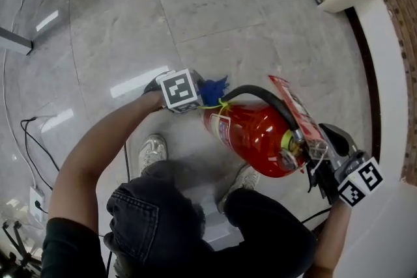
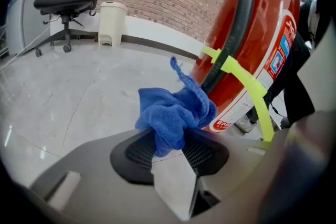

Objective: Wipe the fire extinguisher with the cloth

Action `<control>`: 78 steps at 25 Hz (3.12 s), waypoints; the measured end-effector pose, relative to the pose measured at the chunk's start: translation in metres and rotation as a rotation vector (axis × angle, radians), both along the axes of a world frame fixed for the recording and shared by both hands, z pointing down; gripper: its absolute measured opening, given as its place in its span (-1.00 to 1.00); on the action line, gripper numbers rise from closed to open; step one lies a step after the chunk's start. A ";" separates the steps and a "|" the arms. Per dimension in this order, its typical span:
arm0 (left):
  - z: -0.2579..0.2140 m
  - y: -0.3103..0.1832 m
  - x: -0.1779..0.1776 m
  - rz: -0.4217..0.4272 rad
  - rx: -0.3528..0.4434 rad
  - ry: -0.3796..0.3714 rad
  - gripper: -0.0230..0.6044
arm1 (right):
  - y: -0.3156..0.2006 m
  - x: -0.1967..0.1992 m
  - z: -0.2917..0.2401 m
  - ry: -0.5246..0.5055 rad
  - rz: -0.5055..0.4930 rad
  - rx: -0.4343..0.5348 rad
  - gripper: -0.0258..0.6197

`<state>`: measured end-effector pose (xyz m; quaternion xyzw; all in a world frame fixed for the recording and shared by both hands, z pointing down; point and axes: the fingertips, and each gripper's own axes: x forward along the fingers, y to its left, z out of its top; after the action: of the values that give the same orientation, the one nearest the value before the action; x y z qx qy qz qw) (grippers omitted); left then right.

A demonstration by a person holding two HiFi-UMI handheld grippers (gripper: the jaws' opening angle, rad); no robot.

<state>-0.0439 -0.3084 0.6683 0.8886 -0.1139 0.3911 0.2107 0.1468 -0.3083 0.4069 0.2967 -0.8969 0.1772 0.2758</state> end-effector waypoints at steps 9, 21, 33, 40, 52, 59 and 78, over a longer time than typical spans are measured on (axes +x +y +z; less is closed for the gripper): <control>0.015 0.008 -0.004 -0.138 -0.076 0.097 -0.44 | 0.017 0.015 0.011 -0.022 0.101 -0.037 -0.91; 0.043 0.024 -0.011 -0.061 0.004 -0.070 -0.44 | 0.039 0.018 0.021 -0.023 0.139 -0.058 -0.91; -0.001 0.080 -0.005 -0.066 0.018 0.074 -0.44 | 0.083 0.011 0.007 -0.062 0.195 -0.026 -0.91; -0.085 0.076 -0.002 -0.124 0.130 0.188 -0.44 | 0.105 -0.011 -0.013 -0.069 0.165 0.017 -0.91; -0.211 0.095 0.007 -0.188 0.318 0.218 -0.44 | 0.166 -0.037 -0.055 -0.126 0.123 0.099 -0.91; -0.288 0.081 0.001 -0.243 0.487 0.182 -0.44 | 0.206 -0.035 -0.083 -0.143 0.116 0.162 -0.91; -0.327 0.103 0.050 -0.026 0.580 0.021 -0.44 | 0.236 0.014 -0.109 -0.181 0.202 0.223 -0.91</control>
<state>0.0059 -0.2059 0.3411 0.9143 -0.2300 0.3303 -0.0462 0.1608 -0.0722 0.2976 0.3971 -0.8977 0.1293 0.1402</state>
